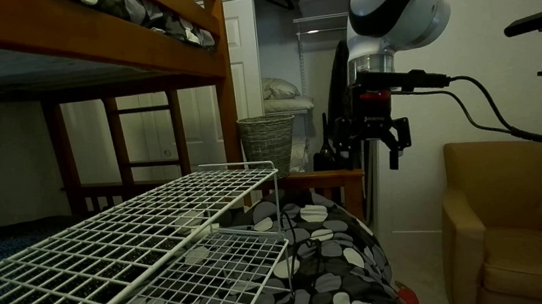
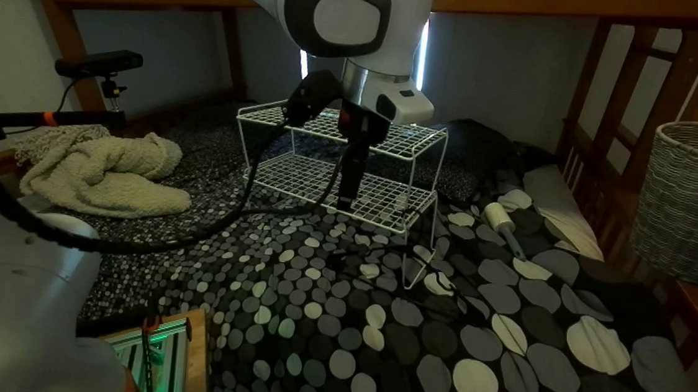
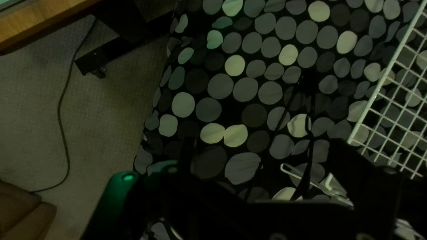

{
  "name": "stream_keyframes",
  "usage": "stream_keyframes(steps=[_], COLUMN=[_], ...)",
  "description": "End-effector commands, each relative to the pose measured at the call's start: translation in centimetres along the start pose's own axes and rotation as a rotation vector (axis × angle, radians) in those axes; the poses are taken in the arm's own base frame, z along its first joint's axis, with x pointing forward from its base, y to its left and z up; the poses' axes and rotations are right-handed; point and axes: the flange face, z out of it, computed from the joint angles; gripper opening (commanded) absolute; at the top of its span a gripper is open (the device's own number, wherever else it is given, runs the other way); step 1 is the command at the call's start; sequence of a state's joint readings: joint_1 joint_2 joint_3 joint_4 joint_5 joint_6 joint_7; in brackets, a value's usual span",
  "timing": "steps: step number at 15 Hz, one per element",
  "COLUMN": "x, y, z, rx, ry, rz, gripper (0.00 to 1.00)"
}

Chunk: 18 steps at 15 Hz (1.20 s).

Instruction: Remove the black coat hanger from the bottom rack and hang it on the top rack

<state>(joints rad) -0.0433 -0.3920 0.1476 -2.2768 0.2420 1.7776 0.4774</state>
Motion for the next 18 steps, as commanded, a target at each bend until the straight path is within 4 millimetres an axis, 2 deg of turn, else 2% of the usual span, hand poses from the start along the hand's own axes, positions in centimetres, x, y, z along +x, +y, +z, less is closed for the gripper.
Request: stream_keyframes(steps=[1,3,5,8,10,11,14,18], x=[4.3,6.9,9.3,12.2,13.8,12.1,13.5,13.8], y=[1.2,0.9,-0.3,-1.9,-3.1,-2.0,-3.0,-3.2], z=[3.8,6.3,9.1,12.7,14.3,13.1,14.6,14.3], rx=[-0.054,-0.077,-0.07,-0.037,-0.024,-0.02,-0.015,-0.01], ry=[0.01,0.045,0.09,0.123,0.133,0.123,0.118,0.123], rz=[0.07,0.067,0.055,0.072,0.121,0.082,0.105,0.11], gripper=[1.0,1.0,1.0,1.0,1.0,1.0,1.0,1.0])
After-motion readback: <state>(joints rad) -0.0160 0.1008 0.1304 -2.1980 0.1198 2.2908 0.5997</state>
